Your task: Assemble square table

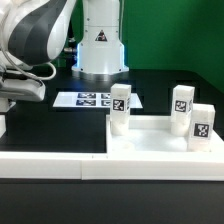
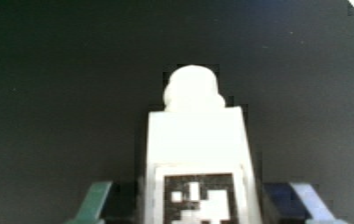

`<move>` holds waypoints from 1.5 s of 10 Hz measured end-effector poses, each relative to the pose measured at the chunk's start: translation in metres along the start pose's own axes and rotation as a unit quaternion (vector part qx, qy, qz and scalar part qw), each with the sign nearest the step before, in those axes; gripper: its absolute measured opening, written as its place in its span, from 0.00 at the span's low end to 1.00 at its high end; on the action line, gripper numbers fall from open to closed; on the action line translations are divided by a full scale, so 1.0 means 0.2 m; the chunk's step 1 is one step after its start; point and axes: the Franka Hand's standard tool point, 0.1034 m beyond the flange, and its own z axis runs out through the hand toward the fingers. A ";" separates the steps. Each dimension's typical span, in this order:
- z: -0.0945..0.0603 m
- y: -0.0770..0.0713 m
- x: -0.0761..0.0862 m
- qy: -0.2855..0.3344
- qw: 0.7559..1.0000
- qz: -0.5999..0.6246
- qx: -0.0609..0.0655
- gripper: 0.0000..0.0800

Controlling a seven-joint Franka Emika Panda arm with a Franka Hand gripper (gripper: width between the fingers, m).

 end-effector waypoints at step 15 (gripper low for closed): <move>-0.66 -0.41 -0.22 0.159 0.986 0.048 0.020 0.36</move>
Offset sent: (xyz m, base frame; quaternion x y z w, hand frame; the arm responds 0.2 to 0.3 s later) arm 0.0000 0.0000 0.0000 0.0000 0.0000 0.0000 1.0000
